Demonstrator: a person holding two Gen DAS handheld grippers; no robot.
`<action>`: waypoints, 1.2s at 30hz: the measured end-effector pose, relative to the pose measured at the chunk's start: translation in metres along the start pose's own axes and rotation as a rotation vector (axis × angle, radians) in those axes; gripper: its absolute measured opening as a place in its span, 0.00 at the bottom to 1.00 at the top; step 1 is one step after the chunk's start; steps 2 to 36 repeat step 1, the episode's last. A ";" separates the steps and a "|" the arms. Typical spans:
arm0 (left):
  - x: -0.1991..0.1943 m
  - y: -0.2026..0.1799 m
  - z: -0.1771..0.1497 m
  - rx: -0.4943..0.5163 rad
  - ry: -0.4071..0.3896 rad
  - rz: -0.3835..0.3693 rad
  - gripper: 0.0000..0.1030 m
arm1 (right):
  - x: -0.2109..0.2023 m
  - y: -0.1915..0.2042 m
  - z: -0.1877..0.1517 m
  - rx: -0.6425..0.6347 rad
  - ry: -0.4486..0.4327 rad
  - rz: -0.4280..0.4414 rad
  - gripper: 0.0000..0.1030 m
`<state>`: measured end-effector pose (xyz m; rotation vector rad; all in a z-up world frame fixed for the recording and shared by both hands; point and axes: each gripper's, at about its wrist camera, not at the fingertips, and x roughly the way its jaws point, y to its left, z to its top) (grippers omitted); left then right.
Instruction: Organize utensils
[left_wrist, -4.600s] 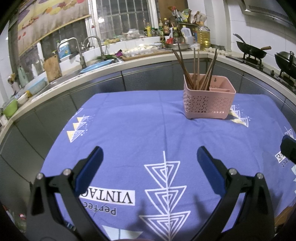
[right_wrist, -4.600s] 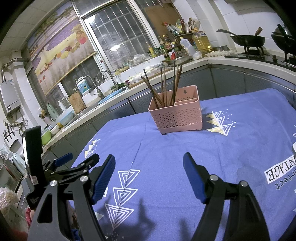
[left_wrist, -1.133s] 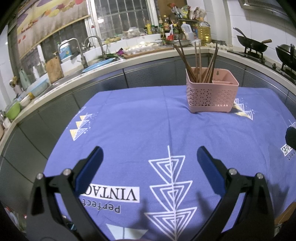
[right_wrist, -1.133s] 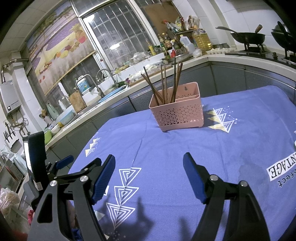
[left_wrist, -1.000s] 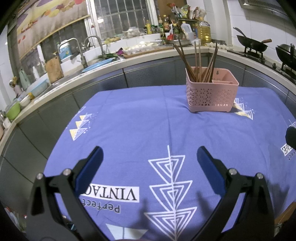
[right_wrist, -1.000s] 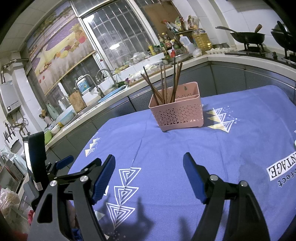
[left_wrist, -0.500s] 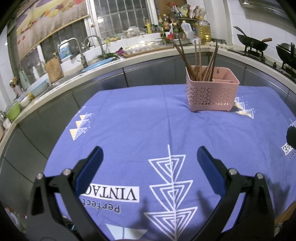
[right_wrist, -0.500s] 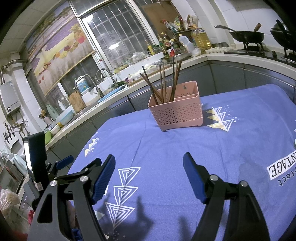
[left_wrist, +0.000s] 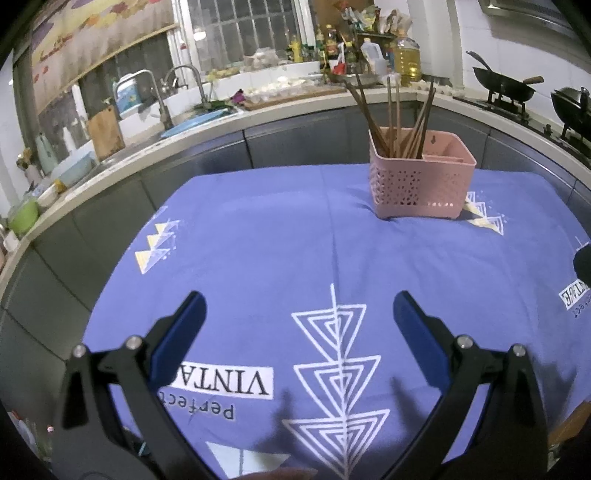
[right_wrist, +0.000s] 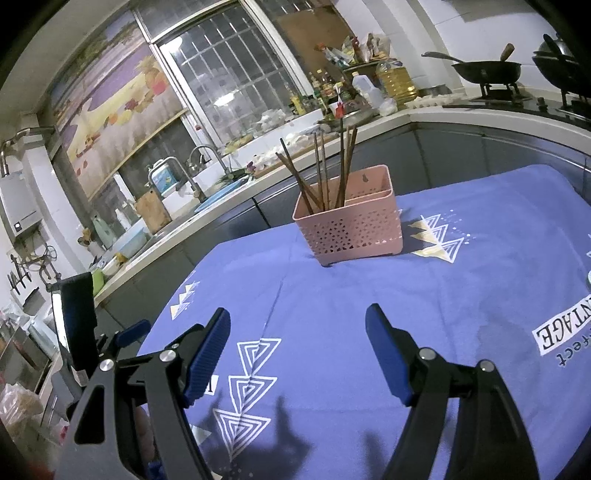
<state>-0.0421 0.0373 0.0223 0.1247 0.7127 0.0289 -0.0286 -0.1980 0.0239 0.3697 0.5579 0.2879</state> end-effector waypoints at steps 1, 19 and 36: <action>0.000 0.002 -0.001 -0.002 0.003 -0.002 0.94 | -0.002 -0.002 0.001 0.003 0.000 0.000 0.73; 0.000 0.002 -0.001 -0.002 0.003 -0.002 0.94 | -0.002 -0.002 0.001 0.003 0.000 0.000 0.73; 0.000 0.002 -0.001 -0.002 0.003 -0.002 0.94 | -0.002 -0.002 0.001 0.003 0.000 0.000 0.73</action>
